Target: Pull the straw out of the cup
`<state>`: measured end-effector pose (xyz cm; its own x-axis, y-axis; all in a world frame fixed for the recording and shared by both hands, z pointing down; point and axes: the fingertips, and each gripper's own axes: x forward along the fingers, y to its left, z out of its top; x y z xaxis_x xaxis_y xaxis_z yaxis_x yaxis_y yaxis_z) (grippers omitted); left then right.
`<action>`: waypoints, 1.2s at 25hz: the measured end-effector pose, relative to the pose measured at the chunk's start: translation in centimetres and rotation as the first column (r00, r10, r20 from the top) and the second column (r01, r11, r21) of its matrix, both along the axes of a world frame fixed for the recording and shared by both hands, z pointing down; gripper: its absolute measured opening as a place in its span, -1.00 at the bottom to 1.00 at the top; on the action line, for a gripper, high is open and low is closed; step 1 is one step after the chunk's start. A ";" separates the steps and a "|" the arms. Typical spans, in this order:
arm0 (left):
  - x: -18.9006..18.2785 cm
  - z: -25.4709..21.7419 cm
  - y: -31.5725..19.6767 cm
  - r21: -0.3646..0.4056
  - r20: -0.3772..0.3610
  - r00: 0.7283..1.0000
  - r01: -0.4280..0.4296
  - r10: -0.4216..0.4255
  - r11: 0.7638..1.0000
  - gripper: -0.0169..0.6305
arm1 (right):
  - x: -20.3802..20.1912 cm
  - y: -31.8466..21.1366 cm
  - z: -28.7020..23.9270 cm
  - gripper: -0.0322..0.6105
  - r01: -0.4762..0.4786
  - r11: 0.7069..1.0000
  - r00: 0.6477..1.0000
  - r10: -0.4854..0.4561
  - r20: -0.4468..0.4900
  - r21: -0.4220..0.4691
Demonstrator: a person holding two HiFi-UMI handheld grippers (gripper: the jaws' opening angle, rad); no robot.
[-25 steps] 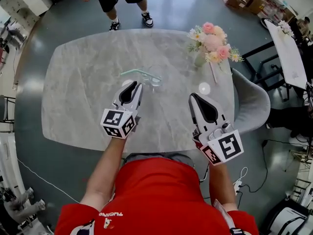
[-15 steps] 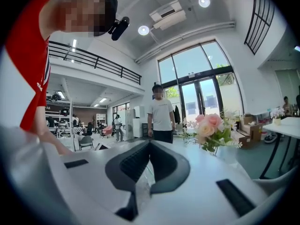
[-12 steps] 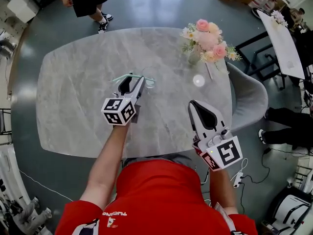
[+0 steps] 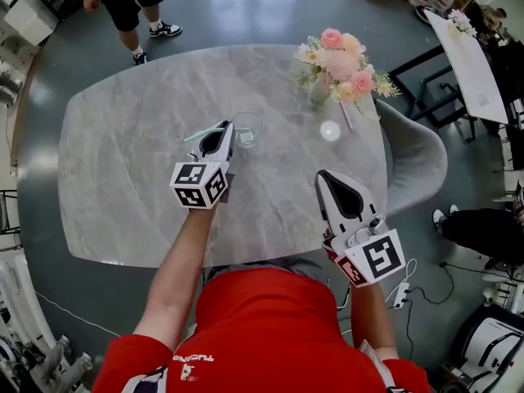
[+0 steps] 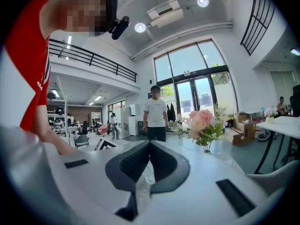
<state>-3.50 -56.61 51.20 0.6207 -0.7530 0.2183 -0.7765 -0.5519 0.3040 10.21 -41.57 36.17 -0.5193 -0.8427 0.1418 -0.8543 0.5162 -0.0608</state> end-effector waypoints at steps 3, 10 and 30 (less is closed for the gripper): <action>0.1 -1.9 0.7 0.050 0.016 1.000 -0.019 0.018 0.999 -0.84 | -0.1 0.0 -0.1 -0.90 0.001 1.000 1.000 -0.001 0.006 0.005; -0.1 -9.9 3.8 0.229 0.030 0.998 -0.065 0.060 0.971 -0.84 | -0.1 -0.3 -1.4 -0.90 0.008 0.998 1.000 -0.010 0.030 0.057; -4.9 -23.0 15.7 0.433 -0.017 1.000 -0.006 0.015 0.901 -0.84 | -1.9 2.4 -5.4 -0.90 0.062 0.984 0.992 -0.078 0.095 0.165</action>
<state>-8.35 -40.90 28.22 0.6298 -0.7639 -0.1405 -0.7663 -0.6407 0.0482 8.36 -39.18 30.74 -0.5823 -0.8115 -0.0492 -0.8096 0.5844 -0.0553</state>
